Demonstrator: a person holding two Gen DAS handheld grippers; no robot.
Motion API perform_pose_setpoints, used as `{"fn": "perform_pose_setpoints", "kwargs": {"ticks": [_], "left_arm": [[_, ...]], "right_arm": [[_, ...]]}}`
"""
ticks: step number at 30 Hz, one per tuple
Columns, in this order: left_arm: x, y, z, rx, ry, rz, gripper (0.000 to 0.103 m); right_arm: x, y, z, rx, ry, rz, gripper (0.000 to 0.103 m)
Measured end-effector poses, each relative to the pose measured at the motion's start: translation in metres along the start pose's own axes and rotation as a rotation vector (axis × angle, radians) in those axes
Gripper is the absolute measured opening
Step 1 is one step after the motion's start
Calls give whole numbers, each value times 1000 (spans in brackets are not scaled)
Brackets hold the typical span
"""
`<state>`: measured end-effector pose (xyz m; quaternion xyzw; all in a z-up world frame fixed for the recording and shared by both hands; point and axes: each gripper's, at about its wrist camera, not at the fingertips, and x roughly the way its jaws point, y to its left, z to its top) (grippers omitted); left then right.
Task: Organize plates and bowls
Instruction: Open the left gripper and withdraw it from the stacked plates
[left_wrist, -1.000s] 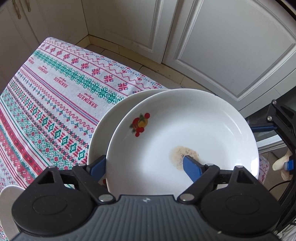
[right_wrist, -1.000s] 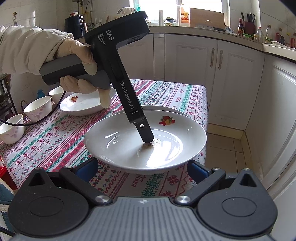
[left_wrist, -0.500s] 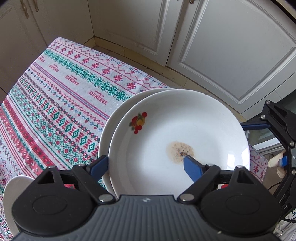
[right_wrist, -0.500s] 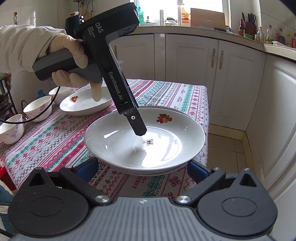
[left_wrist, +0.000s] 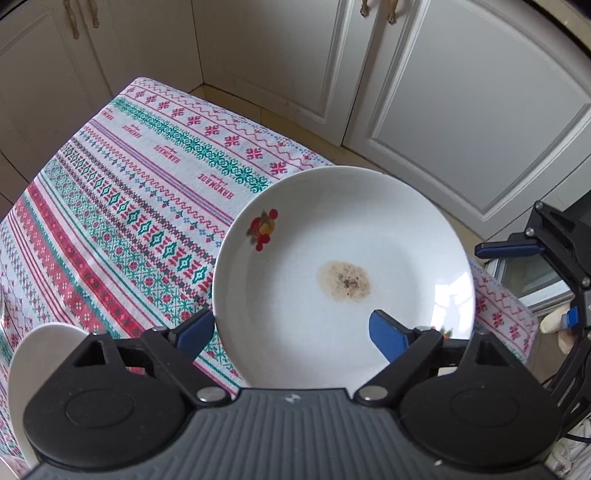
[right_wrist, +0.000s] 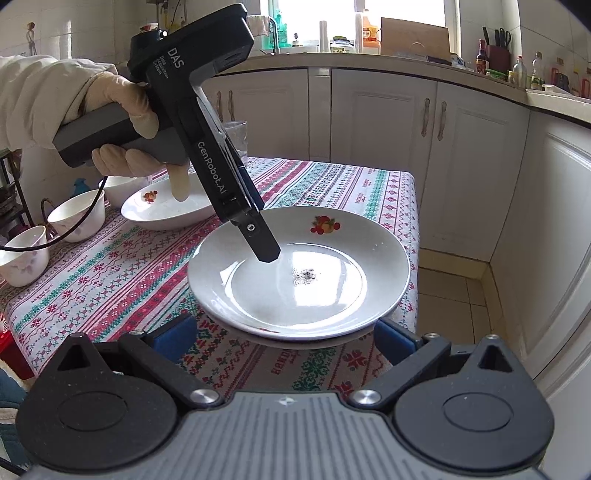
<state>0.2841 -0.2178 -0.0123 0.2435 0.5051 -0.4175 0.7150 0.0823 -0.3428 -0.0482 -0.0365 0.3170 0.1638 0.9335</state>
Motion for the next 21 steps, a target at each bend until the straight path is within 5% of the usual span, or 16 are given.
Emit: {"fn": "perform_pose_setpoints", "kwargs": {"ticks": [9,21], "left_arm": [[-36,-22,-37,-46,-140,40,91],[-71,-57,-121,-181,-380,250,93]], "right_arm": [[-17,16,1,-19,-18,-15,103],[-31,36,6,-15,-28,-89,103]]}}
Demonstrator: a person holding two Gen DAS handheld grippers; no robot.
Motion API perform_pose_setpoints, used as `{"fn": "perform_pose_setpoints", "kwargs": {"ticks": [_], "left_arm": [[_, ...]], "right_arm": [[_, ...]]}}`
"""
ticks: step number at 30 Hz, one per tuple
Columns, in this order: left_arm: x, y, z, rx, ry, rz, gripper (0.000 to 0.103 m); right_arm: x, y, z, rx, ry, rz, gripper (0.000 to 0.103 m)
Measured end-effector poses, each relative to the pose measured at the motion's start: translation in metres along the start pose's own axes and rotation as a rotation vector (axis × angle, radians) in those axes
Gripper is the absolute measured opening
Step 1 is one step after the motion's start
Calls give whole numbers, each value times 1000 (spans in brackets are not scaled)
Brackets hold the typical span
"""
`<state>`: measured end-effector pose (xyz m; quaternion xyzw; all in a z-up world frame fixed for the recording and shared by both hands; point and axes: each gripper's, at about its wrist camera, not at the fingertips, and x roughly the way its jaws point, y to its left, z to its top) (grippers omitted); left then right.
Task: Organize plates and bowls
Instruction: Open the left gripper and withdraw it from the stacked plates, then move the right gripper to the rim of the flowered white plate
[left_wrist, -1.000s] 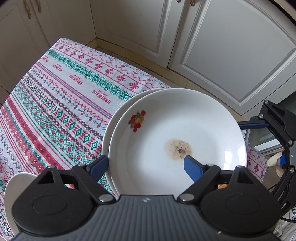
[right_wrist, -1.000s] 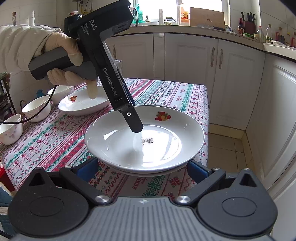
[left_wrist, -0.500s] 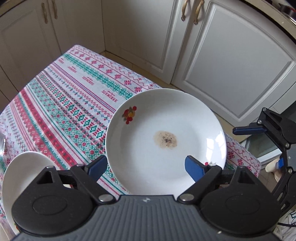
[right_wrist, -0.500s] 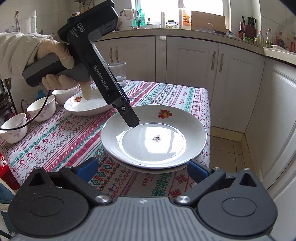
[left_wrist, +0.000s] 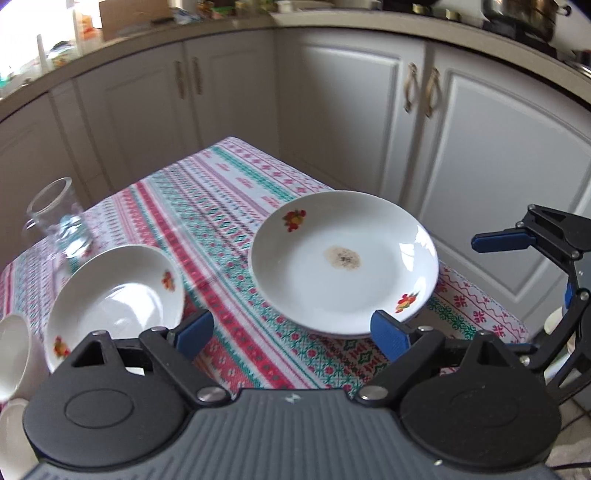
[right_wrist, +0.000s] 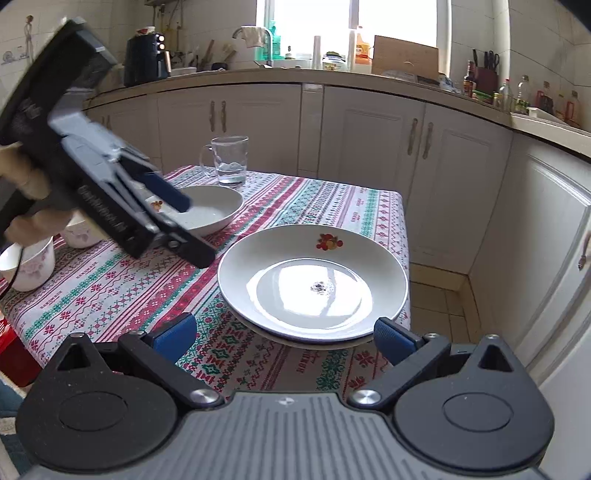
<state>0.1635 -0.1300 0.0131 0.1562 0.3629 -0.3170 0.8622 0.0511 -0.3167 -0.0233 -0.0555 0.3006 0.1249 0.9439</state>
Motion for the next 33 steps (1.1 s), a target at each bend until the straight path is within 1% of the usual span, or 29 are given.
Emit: {"fn": "perform_pose_setpoints", "kwargs": {"ticks": [4,8,13,14,16,21,27,31,33], "left_arm": [[-14,0,-22,-44,-67,80,95],[-23,4,-43,-91,-113,184,96],[-19,12,-62,-162,-116,326,96],[-19,14,-65,-175,-118,338,96],[-17,18,-70,-210,-120,335,96],[-8,29,-73,-282,-113,362,96],[10,39,-77,-337,-95,406,96],[23,49,-81,-382,-77,405,96],[29,55,-81,-406,-69,405,96]], "right_arm": [[1,5,1,12,13,-13,103],[3,14,2,-11,21,-10,103],[5,24,7,-43,22,14,103],[6,26,8,-49,23,17,103],[7,29,11,-63,24,21,103],[9,35,18,-91,24,44,103],[18,34,27,-117,47,80,103],[28,31,36,-135,68,104,103],[33,28,42,-141,76,131,103]]}}
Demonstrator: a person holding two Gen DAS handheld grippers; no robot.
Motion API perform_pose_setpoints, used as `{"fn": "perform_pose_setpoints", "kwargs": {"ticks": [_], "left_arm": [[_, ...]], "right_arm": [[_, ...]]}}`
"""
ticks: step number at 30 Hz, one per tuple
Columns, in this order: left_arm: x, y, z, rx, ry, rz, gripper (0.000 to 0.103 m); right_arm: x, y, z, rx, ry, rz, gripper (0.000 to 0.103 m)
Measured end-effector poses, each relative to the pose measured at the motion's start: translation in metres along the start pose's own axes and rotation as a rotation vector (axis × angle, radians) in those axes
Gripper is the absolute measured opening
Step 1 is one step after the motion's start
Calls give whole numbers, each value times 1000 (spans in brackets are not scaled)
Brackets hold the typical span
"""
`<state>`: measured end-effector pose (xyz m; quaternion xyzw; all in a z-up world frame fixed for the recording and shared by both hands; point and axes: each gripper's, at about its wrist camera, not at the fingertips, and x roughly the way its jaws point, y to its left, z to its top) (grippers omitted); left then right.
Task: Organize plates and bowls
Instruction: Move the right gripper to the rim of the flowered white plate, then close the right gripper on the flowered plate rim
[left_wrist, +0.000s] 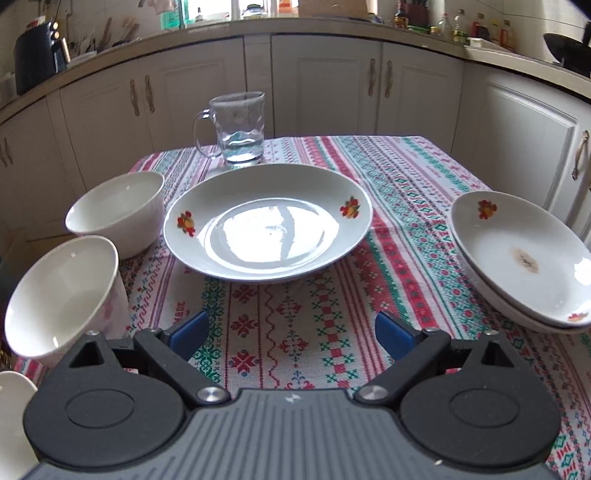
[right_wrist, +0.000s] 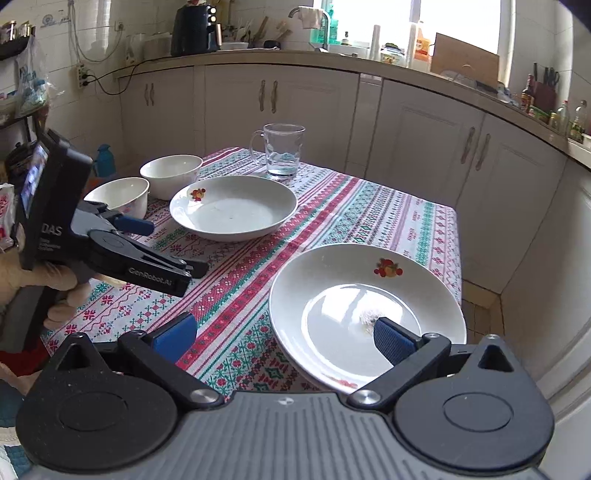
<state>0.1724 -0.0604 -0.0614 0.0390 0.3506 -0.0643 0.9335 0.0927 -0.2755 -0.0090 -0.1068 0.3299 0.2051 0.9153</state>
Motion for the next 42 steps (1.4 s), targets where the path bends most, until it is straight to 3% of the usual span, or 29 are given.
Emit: {"fn": "perform_pose_setpoints", "kwargs": {"ticks": [16,26,36,42], "left_arm": [[44,9,18,-53,19,-1,103],[50,11,22,-71,2,22,103],[50,12,22,-52,-8,8,101],[49,14,22,-53,-12,9,99]], "right_arm": [[69,-28,95,-192,49,160,103],[159,-22,148,-360,141,347,103],[248,-24,180,-334,254,491,103],[289,-24,191,-282,299,541,86]]}}
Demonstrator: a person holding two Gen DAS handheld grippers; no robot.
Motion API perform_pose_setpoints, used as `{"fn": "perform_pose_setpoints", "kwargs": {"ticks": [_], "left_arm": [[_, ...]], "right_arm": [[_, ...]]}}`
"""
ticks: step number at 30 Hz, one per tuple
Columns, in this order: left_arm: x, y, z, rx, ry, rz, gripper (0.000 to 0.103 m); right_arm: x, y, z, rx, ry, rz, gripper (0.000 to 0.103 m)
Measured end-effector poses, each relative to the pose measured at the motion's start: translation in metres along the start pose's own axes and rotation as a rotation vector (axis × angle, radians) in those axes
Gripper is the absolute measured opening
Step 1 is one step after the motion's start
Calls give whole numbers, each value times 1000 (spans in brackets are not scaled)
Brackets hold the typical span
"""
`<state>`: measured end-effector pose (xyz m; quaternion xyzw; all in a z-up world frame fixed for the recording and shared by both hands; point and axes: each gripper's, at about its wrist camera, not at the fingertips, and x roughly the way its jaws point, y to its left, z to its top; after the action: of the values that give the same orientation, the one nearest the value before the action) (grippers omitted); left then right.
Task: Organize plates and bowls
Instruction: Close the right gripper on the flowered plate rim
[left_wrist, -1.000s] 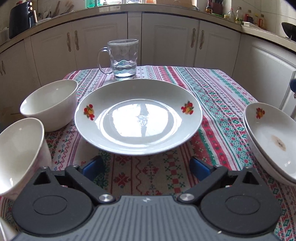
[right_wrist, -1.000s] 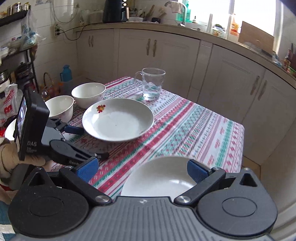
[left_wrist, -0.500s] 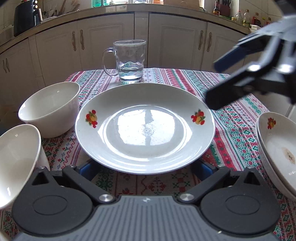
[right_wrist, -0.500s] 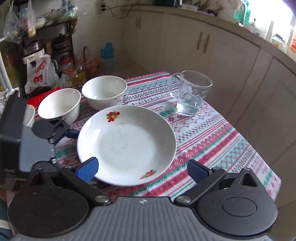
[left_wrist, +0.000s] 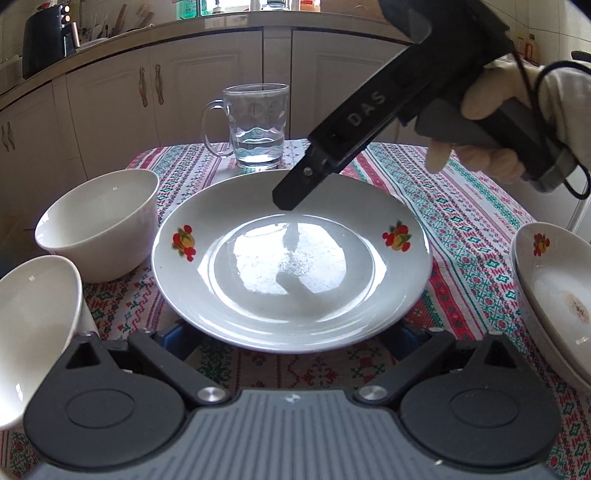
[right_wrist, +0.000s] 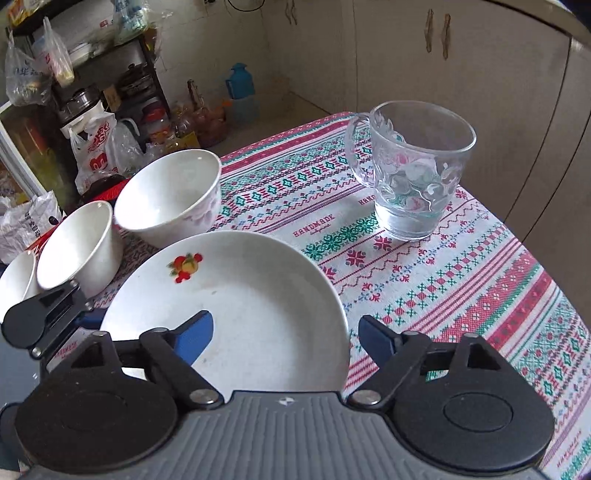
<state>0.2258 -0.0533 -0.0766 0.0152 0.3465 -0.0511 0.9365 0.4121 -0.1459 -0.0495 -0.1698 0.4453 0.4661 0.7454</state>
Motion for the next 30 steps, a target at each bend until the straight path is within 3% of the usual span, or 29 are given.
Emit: {"fn": "perform_pose_setpoints", "kwargs": {"ticks": [8,12,25,30], "left_arm": [[1,0,0,2,-5,2,99],[1,0,0,2,-6,3,99],[-7,-8,1,61,13,5,98],[-14,-9,0,58,36,-29,98]], "right_arm": [[18,-17,8,42,19,75,75],[19,-22,6,66,25,131,75],[2,-23,-7,122,22,159,75],[-10,-18,-15,134,14,164,75]]}}
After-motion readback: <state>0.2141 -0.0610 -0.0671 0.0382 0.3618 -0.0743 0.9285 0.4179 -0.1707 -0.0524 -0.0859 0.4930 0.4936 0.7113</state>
